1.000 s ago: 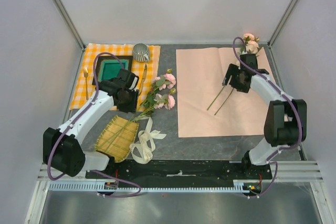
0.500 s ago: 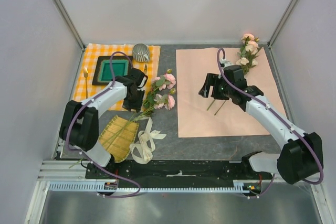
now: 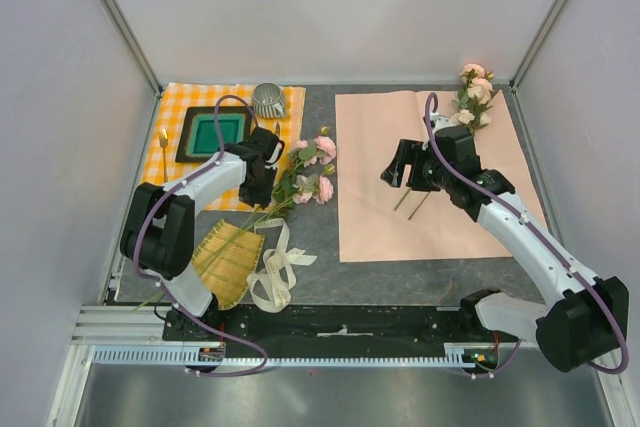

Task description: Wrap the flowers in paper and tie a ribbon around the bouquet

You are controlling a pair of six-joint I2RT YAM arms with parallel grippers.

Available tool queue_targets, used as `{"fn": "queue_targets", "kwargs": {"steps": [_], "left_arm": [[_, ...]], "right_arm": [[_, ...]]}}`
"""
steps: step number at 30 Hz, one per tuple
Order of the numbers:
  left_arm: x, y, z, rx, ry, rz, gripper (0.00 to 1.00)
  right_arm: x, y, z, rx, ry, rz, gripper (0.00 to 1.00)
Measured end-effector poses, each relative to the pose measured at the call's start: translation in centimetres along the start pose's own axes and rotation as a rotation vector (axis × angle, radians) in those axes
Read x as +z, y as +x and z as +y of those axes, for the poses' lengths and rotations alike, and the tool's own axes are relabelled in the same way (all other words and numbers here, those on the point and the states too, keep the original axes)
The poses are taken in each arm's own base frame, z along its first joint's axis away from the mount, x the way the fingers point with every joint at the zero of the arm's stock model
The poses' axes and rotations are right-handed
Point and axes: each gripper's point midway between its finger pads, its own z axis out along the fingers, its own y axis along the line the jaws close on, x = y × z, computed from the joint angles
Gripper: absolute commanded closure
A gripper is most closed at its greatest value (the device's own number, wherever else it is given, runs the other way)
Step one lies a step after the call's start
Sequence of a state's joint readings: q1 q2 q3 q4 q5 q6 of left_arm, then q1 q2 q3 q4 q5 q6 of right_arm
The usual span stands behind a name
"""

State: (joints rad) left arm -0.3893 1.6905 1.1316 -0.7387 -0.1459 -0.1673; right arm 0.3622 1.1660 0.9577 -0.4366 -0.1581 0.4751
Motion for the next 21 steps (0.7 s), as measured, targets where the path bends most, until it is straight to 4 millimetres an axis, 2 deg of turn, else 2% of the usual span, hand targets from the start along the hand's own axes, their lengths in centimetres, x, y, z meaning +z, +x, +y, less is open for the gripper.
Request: {"fn": "queue_targets", "kwargs": {"steps": [5,7,8,9,15,18,21], "left_arm": [[0.2,0.0,-0.3,0.003,0.020,-0.003,0.57],[0.2,0.2,-0.3,0.005,0.021,0.001,0.62],[0.3,0.2,-0.3,0.005,0.021,0.002,0.72],[0.3,0.2,-0.2,0.003,0.021,0.002,0.76],[0.1,0.1,0.4,0.004,0.008,-0.004,0.81],[-1.6,-0.1,1.3,-0.001,-0.024,-0.038,0.89],[-5.1,-0.7,2.3,-0.018,-0.045,-0.114,0.94]], "right_arm": [[-0.1,0.1,0.3,0.001,-0.007,0.002,0.18],[-0.2,0.1,0.4,0.003,-0.011,0.000,0.18],[-0.3,0.1,0.6,0.002,-0.015,-0.001,0.18],[-0.3,0.1,0.7,0.001,-0.017,-0.001,0.17],[-0.5,0.3,1.1,0.000,-0.028,-0.001,0.18],[-0.5,0.4,1.3,-0.004,-0.032,0.002,0.18],[-0.3,0.6,1.3,-0.005,-0.032,0.009,0.18]]}}
